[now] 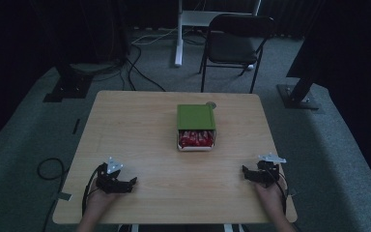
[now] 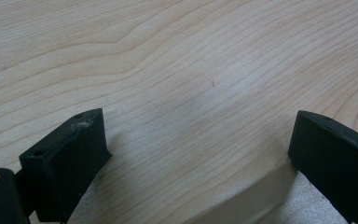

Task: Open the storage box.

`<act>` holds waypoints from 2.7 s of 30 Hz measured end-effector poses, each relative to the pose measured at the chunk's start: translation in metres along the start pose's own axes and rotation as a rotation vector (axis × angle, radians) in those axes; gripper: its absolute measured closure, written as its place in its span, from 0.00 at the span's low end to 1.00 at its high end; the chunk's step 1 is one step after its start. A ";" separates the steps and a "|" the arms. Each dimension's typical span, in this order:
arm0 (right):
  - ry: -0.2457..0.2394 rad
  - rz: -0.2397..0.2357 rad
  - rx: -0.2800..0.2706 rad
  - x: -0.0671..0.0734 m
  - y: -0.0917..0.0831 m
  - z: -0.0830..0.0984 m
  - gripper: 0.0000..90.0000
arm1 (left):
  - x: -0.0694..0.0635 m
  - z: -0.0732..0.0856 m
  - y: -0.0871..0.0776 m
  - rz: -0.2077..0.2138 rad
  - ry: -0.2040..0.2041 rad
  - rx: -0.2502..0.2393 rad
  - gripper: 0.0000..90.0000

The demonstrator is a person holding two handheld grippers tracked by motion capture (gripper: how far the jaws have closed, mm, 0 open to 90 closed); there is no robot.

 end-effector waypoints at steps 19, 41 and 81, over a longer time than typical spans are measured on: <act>0.000 0.000 0.000 0.000 0.000 0.000 0.12 | -0.014 -0.003 0.001 0.005 0.114 -0.008 0.06; 0.000 0.001 0.000 0.000 0.000 0.000 0.12 | -0.072 -0.023 0.014 0.100 0.295 0.011 0.07; 0.004 0.000 0.001 0.000 0.000 0.000 0.12 | -0.189 -0.076 0.052 0.119 0.763 0.012 0.07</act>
Point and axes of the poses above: each handheld gripper's, and its own axes: y roughly forward along the jaws, z roughly out of its underside, x roughly to its left, the point moved 7 cm from there along y, roughly forward along the jaws, and after that the axes turned 12 degrees about -y, right-handed, at the moved point
